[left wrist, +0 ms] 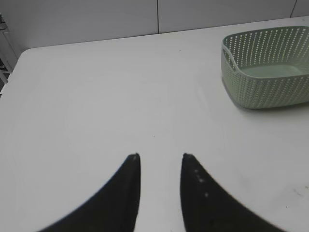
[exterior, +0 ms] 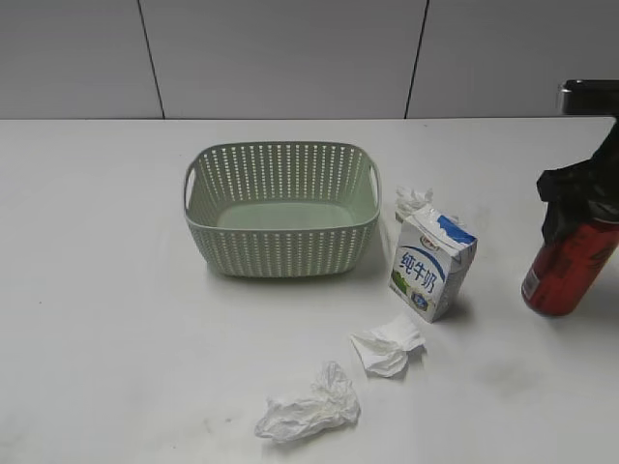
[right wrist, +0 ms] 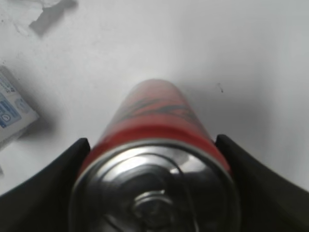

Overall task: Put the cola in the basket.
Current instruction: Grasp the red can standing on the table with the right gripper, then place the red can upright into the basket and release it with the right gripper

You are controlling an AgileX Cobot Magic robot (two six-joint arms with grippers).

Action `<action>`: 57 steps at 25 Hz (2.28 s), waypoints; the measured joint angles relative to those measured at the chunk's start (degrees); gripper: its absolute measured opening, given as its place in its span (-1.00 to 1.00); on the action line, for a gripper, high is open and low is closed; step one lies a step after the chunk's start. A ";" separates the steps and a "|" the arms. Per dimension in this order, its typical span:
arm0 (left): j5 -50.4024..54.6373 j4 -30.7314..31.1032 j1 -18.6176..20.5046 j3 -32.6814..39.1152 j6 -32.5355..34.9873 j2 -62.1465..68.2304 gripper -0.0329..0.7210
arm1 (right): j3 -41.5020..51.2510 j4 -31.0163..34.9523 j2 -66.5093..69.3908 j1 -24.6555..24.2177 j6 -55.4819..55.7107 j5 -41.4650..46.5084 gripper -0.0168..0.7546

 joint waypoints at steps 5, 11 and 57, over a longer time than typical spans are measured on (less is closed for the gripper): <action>0.00 0.00 0.00 0.00 0.00 0.00 -0.31 | -0.05 -0.11 0.00 0.00 0.49 3.39 0.40; 0.00 0.00 0.00 0.00 0.00 0.00 -0.31 | -0.11 -0.27 0.00 0.00 0.53 3.52 0.39; 0.00 0.00 0.00 0.00 0.00 0.00 -0.31 | -72.77 5.05 39.58 33.60 -1.88 24.58 0.38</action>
